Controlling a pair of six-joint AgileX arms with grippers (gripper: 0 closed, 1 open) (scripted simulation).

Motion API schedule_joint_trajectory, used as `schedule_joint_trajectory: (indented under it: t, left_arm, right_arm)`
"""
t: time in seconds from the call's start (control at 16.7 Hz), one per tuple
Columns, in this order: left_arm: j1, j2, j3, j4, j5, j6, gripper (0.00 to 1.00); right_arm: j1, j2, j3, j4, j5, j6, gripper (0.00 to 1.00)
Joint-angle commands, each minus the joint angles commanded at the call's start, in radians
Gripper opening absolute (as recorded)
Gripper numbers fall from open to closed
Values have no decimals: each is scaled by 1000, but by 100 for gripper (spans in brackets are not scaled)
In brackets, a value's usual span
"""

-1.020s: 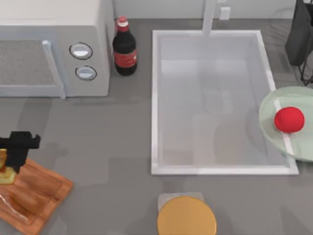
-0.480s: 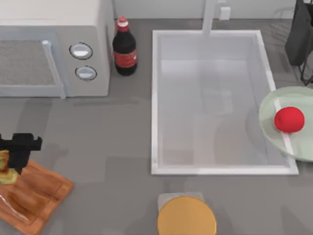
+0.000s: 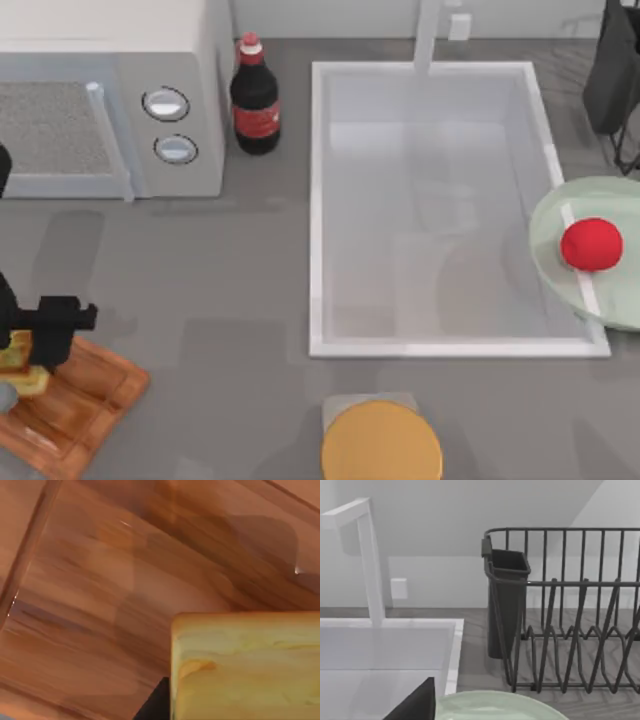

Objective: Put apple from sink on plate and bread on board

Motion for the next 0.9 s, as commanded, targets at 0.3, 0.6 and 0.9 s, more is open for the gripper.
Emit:
schedule_joint_trajectory:
  t: [0.3, 0.6, 0.9]
  left_arm:
    - [0, 4, -4, 3, 0, 0, 8]
    - [0, 4, -4, 3, 0, 0, 45]
    - [0, 4, -4, 3, 0, 0, 83]
  right_arm:
    - [0, 0, 0, 0, 0, 0, 100]
    - [0, 0, 0, 0, 0, 0, 100]
    - [0, 0, 0, 0, 0, 0, 100]
